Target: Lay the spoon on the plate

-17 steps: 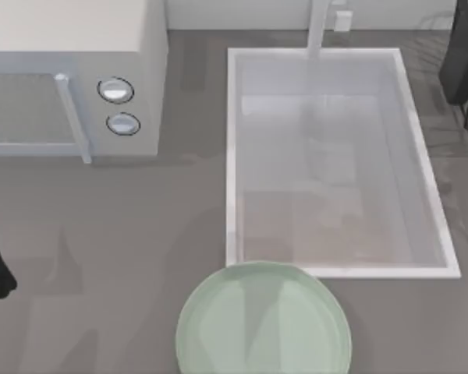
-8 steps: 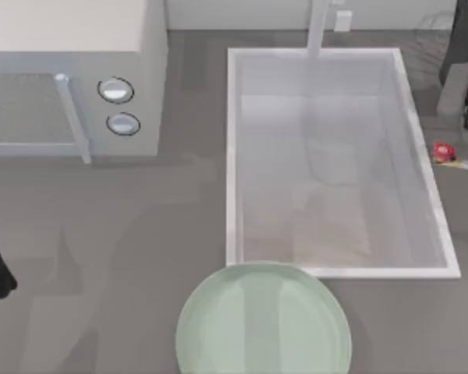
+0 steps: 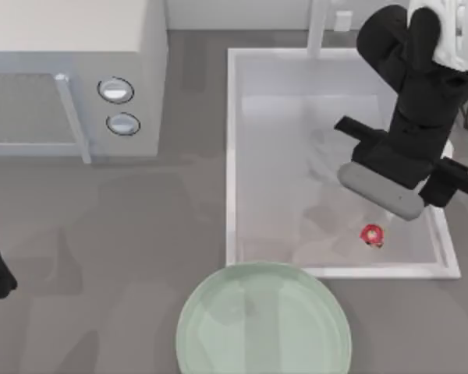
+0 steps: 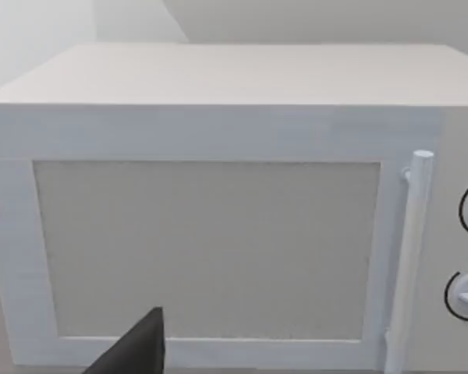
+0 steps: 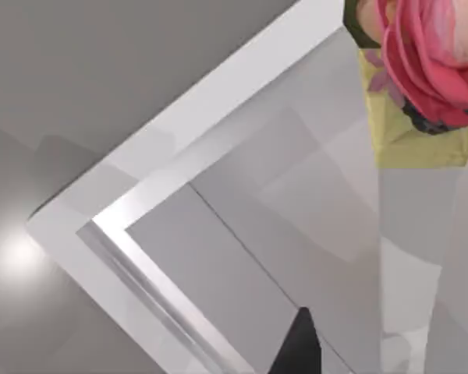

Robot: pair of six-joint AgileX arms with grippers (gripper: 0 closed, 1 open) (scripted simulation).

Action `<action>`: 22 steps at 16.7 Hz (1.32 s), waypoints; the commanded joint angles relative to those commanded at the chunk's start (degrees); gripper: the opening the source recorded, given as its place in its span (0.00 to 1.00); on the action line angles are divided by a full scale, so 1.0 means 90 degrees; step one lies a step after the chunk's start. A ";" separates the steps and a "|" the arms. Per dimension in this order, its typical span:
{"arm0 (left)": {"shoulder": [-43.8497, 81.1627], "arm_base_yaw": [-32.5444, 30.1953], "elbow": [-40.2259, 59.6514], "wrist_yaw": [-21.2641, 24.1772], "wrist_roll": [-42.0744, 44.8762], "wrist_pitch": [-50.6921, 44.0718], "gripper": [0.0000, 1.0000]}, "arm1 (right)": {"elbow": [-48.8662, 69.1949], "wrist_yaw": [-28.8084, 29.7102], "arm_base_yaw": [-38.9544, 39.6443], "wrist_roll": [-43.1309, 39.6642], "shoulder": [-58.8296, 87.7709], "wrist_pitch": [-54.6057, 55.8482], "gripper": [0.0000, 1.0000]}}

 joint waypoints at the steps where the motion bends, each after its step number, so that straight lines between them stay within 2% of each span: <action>1: 0.0000 0.0000 0.0000 0.0000 0.0000 0.0000 1.00 | -0.0050 0.0001 0.0288 -0.0961 0.0021 0.0005 0.00; 7: 0.0000 0.0000 0.0000 0.0000 0.0000 0.0000 1.00 | -0.0389 0.0010 0.1952 -0.6224 -0.0017 0.0143 0.00; 12: 0.0000 0.0000 0.0000 0.0000 0.0000 0.0000 1.00 | -0.0672 0.0077 0.3041 -0.9125 -0.0280 0.0405 0.00; 16: 0.0000 0.0000 0.0000 0.0000 0.0000 0.0000 1.00 | -0.0829 0.0147 0.3534 -1.0287 -0.0492 0.0589 0.00; 22: 0.0000 0.0000 0.0000 0.0000 0.0000 0.0000 1.00 | -0.0868 0.0165 0.3625 -1.0500 -0.0548 0.0634 0.00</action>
